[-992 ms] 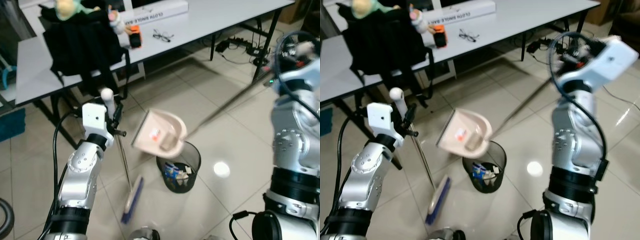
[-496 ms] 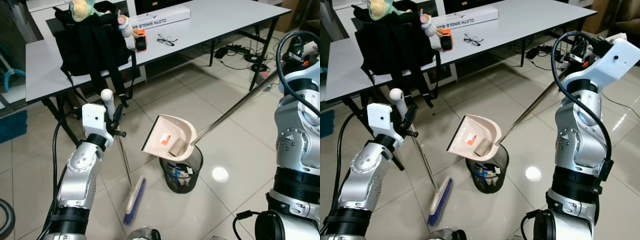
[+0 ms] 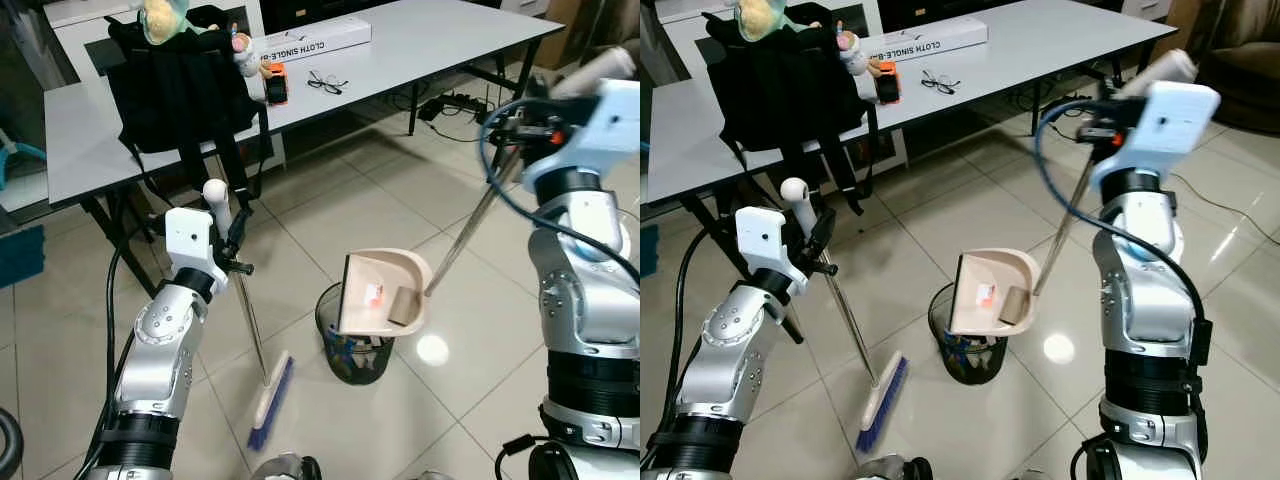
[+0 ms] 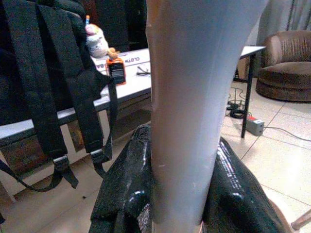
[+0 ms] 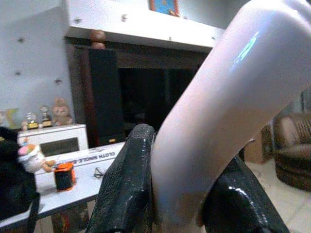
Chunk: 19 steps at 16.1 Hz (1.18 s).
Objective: Sweep floor
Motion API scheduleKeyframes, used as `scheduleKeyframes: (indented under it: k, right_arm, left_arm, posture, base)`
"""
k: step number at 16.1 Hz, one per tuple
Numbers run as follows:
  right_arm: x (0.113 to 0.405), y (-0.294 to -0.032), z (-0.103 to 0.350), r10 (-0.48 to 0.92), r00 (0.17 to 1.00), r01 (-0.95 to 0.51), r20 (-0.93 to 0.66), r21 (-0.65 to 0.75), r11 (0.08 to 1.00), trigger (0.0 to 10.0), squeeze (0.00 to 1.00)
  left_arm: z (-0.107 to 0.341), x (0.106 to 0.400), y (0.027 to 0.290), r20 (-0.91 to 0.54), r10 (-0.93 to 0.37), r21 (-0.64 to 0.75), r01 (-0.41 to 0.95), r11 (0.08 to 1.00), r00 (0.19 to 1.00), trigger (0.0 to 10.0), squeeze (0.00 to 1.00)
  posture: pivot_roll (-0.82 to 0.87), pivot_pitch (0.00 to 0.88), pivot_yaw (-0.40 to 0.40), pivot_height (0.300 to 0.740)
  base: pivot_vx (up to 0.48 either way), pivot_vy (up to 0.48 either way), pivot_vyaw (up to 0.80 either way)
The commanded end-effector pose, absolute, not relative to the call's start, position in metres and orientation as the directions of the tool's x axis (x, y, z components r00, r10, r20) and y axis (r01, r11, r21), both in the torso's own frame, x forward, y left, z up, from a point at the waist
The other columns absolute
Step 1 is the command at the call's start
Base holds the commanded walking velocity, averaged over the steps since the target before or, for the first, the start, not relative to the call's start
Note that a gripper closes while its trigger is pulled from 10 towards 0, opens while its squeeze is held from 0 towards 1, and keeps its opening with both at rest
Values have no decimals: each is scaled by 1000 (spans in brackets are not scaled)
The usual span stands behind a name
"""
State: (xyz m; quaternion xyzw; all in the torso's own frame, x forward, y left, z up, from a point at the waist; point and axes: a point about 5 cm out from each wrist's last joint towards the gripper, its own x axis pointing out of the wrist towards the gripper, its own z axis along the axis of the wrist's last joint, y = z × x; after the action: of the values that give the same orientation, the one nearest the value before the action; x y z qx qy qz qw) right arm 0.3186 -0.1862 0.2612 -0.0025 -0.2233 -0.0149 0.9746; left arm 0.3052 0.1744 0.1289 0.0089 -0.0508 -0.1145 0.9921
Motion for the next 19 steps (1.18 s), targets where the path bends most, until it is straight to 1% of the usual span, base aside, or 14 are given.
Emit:
scheduleKeyframes:
  k: [1,4,6,7,8,9,12,13,17,18,19]
  right_arm:
    - [311,-178,275,31,852,-7,523,-49,999,10000,0]
    - [307,-161,271,150,824,-81,547,-149,986,10000,0]
    - [303,-145,264,235,797,-129,557,-223,966,10000,0]
    - [301,-136,260,289,781,-149,553,-285,947,10000,0]
    - [300,-133,258,309,775,-157,551,-306,939,10000,0]
    - [297,-124,253,368,746,-162,555,-385,908,10000,0]
    - [294,-113,246,441,707,-157,553,-485,860,10000,0]
    - [291,-107,242,481,681,-162,552,-528,834,10000,0]
    - [288,-95,230,544,643,-173,538,-591,788,10000,0]
    - [288,-96,230,543,638,-149,546,-604,783,10000,0]
    - [289,-104,236,493,644,-91,586,-580,809,10000,0]
  left_arm:
    - [135,305,178,116,-228,46,224,973,967,10000,0]
    - [134,305,177,112,-234,48,230,972,966,10000,0]
    - [134,305,176,113,-237,51,233,971,965,10000,0]
    - [134,305,176,114,-238,54,233,971,965,10000,0]
    - [135,305,176,114,-238,55,233,971,964,10000,0]
    - [135,305,176,115,-239,58,233,971,964,10000,0]
    - [135,305,176,116,-239,60,233,971,964,10000,0]
    - [135,305,176,117,-238,62,232,971,964,10000,0]
    - [136,306,176,119,-236,68,229,971,965,10000,0]
    - [136,306,177,121,-234,70,227,971,965,10000,0]
    - [136,306,177,121,-233,71,226,972,965,10000,0]
  posture:
    - [-20,66,113,740]
    - [-19,69,114,740]
    - [-19,70,114,740]
    - [-17,71,115,740]
    - [-17,72,115,740]
    - [-17,72,115,740]
    - [-15,73,116,740]
    - [-15,72,115,740]
    - [-11,68,113,740]
    - [-10,65,113,740]
    - [-12,62,114,740]
  base:
    - [0,0,0]
    - [0,0,0]
    - [0,0,0]
    - [0,0,0]
    - [0,0,0]
    - [0,0,0]
    - [0,0,0]
    - [0,0,0]
    - [0,0,0]
    - [0,0,0]
    - [0,0,0]
